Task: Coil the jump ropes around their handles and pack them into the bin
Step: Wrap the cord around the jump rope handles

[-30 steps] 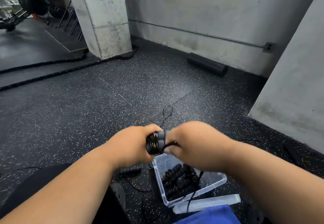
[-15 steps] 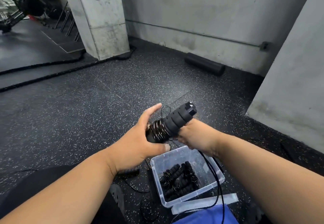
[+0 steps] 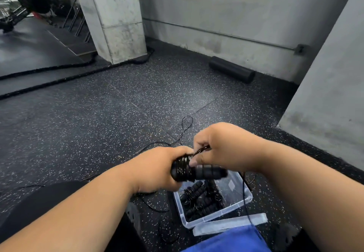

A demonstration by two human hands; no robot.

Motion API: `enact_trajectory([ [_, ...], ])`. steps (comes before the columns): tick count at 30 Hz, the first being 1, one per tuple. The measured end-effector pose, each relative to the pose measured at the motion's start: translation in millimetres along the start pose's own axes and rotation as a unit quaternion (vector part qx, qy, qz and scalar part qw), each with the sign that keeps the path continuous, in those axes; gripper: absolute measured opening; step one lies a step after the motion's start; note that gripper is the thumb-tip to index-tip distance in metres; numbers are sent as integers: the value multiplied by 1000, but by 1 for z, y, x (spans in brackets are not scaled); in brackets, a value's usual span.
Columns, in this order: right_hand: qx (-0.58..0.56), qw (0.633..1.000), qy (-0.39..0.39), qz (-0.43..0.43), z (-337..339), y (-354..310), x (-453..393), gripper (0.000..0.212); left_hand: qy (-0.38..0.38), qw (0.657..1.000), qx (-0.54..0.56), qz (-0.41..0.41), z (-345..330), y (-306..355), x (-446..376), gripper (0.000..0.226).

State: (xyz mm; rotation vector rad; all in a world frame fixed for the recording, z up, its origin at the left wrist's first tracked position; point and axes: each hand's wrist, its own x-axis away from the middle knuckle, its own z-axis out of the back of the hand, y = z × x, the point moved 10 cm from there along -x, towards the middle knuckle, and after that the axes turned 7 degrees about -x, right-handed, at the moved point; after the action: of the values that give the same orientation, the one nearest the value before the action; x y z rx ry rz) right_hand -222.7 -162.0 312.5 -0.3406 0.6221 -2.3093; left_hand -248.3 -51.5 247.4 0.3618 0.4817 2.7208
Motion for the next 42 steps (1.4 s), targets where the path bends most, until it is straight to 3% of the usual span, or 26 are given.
enact_trajectory([
  [2,-118,993,-19,-15,1,18,-2,30,-9,998,47,-37,-3,17,3,61],
  [5,-311,949,-35,-33,-7,49,-6,32,-9,987,155,-51,2,24,8,72],
  [9,-458,886,-52,-49,-36,65,-9,18,4,953,292,-82,12,23,13,68],
  [11,-491,866,-35,-84,-47,69,-12,27,29,931,358,-68,17,18,12,63],
  [14,-357,928,3,-108,-50,67,-14,39,81,907,413,31,17,-6,5,55],
  [16,-248,961,11,-119,-51,61,-14,41,101,923,360,95,14,-20,4,55],
  [18,-104,988,-14,-110,-55,50,-12,33,103,943,300,100,13,-23,3,69],
  [21,40,996,-45,-72,-63,29,-10,24,67,970,223,76,6,-18,1,95],
  [26,34,994,-73,-78,-60,28,-4,18,49,984,158,72,5,-24,-3,68],
  [31,58,994,-67,-57,-33,16,3,31,32,993,-4,116,8,-43,-1,67],
  [34,46,994,-94,-20,-27,5,4,26,-5,997,-16,74,-8,-29,-3,66],
  [39,-127,977,-169,-16,-32,13,8,20,-89,995,18,31,-40,0,0,55],
  [42,-112,966,-233,-6,-50,13,12,16,-79,996,-16,41,-46,-1,-3,54],
])
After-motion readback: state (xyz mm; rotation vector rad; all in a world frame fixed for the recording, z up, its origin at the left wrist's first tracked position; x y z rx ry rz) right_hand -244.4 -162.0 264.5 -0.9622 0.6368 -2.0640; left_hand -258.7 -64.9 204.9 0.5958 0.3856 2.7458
